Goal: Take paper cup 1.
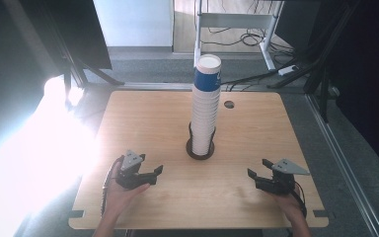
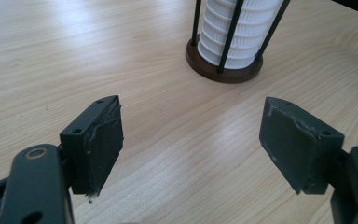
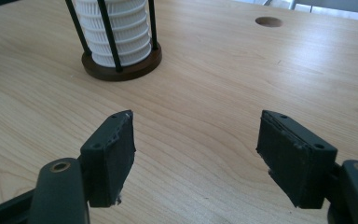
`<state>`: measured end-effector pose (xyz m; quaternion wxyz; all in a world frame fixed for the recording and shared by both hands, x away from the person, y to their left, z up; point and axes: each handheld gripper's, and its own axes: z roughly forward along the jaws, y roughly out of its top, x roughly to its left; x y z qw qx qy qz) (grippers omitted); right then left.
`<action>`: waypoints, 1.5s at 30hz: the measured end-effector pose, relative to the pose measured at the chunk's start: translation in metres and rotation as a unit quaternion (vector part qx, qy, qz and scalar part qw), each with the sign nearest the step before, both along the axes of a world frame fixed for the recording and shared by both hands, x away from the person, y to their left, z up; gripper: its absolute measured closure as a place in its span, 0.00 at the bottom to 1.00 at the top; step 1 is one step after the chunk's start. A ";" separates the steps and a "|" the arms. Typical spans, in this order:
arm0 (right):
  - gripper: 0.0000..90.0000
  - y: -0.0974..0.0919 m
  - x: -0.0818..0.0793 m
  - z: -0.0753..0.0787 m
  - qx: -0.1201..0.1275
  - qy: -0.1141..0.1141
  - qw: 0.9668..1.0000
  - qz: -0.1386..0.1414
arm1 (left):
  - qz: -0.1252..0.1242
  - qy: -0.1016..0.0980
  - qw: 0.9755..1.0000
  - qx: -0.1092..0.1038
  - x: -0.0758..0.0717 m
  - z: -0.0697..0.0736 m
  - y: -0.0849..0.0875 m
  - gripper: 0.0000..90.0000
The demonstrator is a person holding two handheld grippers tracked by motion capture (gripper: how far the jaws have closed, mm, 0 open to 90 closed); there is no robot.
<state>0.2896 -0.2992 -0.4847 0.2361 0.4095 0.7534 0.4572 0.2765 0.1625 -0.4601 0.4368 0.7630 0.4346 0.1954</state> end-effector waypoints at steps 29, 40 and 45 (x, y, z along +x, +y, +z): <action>0.32 -0.006 0.002 0.006 0.020 0.004 1.000 -0.008 | -0.081 -0.004 0.996 -0.038 0.040 0.014 -0.070 0.16; 0.32 -0.006 0.000 0.003 0.013 0.005 1.000 -0.007 | -0.087 -0.006 0.996 -0.022 0.085 -0.001 -0.105 0.17; 0.32 -0.006 -0.001 0.003 0.013 0.006 1.000 -0.007 | -0.079 -0.005 0.997 -0.025 0.100 -0.006 -0.110 0.17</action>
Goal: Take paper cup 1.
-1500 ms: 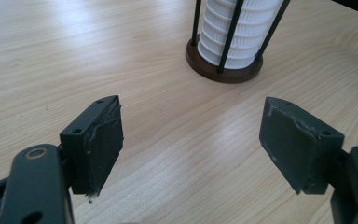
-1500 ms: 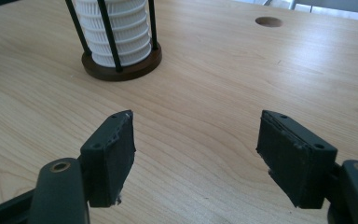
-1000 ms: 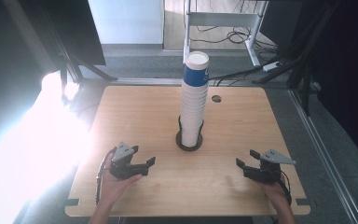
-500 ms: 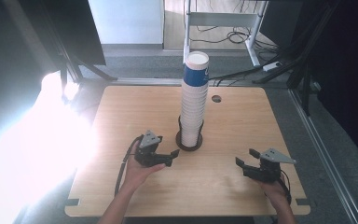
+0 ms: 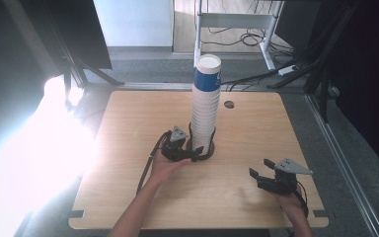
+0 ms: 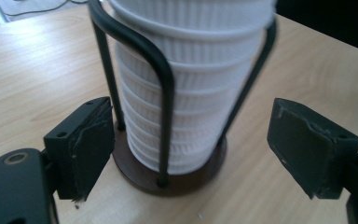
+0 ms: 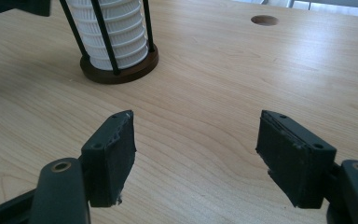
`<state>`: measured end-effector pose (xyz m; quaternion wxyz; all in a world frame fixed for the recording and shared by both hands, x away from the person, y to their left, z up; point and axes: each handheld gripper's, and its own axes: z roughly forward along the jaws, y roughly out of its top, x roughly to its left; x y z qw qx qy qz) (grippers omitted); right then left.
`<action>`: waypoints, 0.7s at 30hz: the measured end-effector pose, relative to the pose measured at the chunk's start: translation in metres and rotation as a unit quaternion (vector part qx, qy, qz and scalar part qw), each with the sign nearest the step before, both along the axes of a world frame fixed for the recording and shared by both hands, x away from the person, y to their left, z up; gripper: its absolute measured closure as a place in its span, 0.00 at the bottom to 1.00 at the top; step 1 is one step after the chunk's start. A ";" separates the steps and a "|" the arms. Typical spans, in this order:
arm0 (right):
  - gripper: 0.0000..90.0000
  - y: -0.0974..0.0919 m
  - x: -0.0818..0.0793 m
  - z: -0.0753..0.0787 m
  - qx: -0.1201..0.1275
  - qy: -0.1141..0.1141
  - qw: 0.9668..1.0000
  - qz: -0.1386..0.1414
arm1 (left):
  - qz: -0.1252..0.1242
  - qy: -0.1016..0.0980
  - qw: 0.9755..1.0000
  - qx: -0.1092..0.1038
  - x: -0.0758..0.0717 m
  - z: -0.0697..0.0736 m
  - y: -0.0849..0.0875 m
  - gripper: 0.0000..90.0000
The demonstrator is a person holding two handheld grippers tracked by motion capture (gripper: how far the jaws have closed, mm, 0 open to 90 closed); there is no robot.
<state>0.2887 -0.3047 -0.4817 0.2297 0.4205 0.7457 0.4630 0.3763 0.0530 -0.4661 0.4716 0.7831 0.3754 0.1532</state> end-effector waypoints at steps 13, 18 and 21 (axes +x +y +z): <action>0.31 0.003 0.001 0.000 -0.004 0.001 1.000 0.005 | -0.012 -0.007 1.000 0.004 0.019 -0.011 -0.009 0.16; 0.31 0.004 0.003 0.003 -0.007 -0.004 1.000 0.007 | -0.012 -0.006 1.000 0.012 0.021 -0.018 -0.015 0.16; 0.31 0.007 0.005 0.014 -0.002 -0.012 1.000 0.012 | -0.010 -0.004 1.000 0.011 0.023 -0.021 -0.016 0.17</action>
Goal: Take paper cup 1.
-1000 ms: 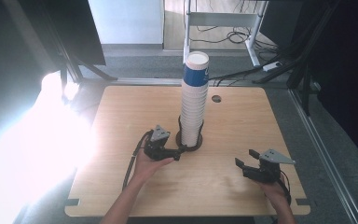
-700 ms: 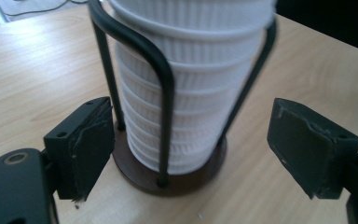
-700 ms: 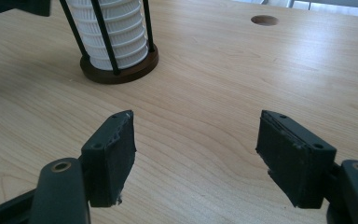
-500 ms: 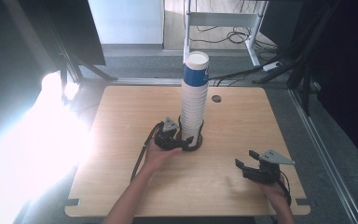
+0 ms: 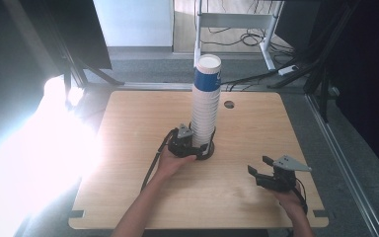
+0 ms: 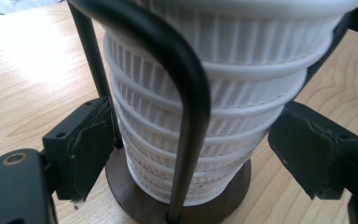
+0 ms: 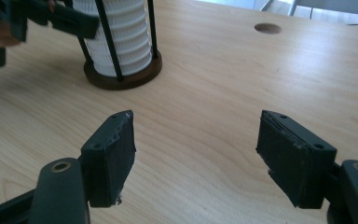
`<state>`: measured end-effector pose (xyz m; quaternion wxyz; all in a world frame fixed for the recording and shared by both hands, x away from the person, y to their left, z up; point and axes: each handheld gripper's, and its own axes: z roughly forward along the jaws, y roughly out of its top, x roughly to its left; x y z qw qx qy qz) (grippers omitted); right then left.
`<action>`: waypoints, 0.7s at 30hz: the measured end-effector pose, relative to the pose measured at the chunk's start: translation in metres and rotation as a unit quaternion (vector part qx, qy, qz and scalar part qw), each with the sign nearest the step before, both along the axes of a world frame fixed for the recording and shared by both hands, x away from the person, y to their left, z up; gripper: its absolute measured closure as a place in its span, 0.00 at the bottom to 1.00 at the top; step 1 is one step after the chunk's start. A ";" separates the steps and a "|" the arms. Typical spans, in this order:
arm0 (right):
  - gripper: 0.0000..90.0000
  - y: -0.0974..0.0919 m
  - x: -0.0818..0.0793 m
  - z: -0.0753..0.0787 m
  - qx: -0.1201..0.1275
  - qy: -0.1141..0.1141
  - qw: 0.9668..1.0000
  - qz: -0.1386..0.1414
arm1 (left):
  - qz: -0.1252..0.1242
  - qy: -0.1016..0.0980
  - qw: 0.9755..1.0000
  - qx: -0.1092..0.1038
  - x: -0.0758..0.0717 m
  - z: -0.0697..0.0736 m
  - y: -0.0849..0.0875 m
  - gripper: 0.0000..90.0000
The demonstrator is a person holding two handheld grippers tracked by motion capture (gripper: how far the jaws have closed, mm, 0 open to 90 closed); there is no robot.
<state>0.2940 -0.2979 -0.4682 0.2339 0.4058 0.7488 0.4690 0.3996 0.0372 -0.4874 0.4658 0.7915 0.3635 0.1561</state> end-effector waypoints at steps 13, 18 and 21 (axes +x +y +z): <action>0.28 0.027 0.018 0.090 0.017 -0.076 0.996 0.045 | 0.001 -0.006 1.000 -0.002 0.000 -0.001 -0.002 0.17; 0.28 0.038 0.027 0.117 0.018 -0.086 0.994 0.066 | 0.002 -0.006 1.000 0.001 -0.001 0.000 -0.002 0.18; 0.27 0.044 0.032 0.128 0.019 -0.085 0.993 0.075 | 0.004 -0.005 1.000 0.001 -0.001 0.000 -0.003 0.18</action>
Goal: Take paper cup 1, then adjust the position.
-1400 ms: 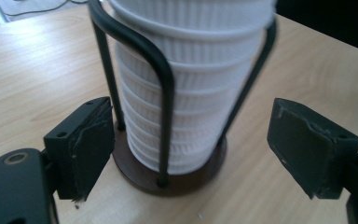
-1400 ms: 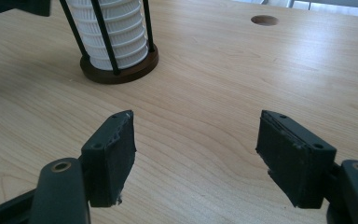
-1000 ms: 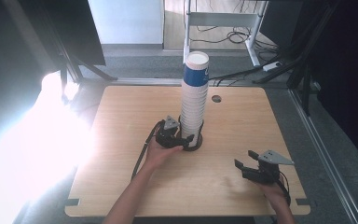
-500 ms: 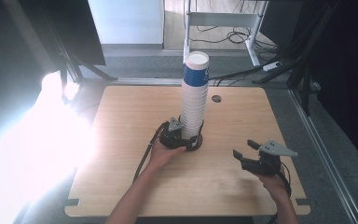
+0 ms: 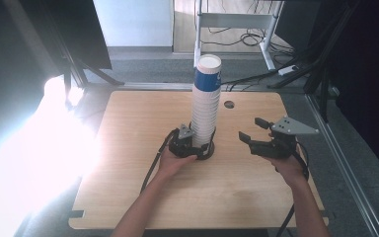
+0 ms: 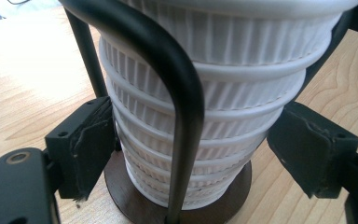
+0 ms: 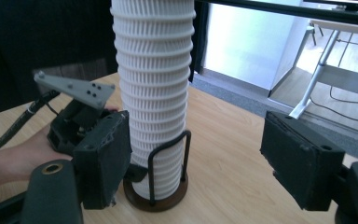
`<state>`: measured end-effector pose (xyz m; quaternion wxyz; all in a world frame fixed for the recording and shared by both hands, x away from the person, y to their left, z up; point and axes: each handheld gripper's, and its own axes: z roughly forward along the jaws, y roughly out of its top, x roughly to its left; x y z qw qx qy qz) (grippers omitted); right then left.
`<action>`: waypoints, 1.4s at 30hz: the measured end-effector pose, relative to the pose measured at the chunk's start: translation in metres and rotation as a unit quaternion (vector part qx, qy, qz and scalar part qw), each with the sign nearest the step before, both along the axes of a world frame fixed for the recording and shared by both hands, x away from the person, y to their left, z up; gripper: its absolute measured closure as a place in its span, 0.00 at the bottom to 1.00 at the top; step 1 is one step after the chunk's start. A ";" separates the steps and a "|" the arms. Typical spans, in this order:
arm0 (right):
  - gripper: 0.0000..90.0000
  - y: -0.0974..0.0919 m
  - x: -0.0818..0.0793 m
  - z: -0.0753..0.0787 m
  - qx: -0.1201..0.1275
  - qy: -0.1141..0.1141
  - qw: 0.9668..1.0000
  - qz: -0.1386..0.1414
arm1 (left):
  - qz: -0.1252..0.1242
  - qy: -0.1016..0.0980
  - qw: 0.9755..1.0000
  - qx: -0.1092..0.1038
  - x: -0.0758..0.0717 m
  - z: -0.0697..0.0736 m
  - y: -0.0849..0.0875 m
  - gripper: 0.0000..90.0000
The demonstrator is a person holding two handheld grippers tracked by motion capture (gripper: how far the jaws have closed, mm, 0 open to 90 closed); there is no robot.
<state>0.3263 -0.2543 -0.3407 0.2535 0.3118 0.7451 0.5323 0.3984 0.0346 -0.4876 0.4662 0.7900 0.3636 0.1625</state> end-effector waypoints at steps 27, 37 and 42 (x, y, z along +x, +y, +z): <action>0.21 0.055 0.039 0.102 0.007 -0.012 0.998 0.067 | 0.003 -0.006 1.000 0.008 -0.001 0.001 -0.001 0.18; 0.19 0.068 0.045 0.115 0.008 -0.015 0.997 0.080 | 0.005 -0.007 1.000 0.007 -0.002 0.001 -0.002 0.18; 0.19 0.074 0.047 0.120 0.007 -0.015 0.997 0.081 | 0.005 -0.007 1.000 0.006 -0.002 0.001 -0.002 0.18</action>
